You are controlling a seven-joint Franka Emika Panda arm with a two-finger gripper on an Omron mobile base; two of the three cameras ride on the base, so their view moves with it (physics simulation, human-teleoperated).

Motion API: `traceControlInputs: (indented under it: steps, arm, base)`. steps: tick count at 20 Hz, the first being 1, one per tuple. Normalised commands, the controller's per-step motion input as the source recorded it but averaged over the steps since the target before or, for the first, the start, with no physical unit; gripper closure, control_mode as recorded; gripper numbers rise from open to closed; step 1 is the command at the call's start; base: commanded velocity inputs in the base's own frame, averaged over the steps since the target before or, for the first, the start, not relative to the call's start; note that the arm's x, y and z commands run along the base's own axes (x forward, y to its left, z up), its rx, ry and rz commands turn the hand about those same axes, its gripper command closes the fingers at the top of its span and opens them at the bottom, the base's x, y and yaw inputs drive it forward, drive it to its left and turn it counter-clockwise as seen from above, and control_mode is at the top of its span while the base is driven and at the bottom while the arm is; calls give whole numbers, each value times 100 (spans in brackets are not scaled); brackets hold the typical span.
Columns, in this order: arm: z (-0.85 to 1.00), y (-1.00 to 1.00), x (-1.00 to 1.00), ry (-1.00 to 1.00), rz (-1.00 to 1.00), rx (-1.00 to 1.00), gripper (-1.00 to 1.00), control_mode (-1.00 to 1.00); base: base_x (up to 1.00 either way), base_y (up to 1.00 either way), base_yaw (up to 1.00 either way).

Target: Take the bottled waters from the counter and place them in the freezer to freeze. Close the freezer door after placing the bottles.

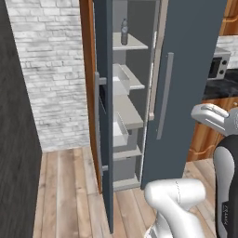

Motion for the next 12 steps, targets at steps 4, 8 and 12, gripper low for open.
traceControlInputs:
  steps: [4, 8, 12]
  arm:
    - [0, 0, 0, 0, 0, 0, -100, 100]
    - [0, 3, -3, -5, 0, 0, -100, -100]
    - [1, 11, -21, -8, 0, -2, -100, -100]
  base:
    - [1, 6, 0]
    - [0, 0, 0]
    - [0, 0, 0]
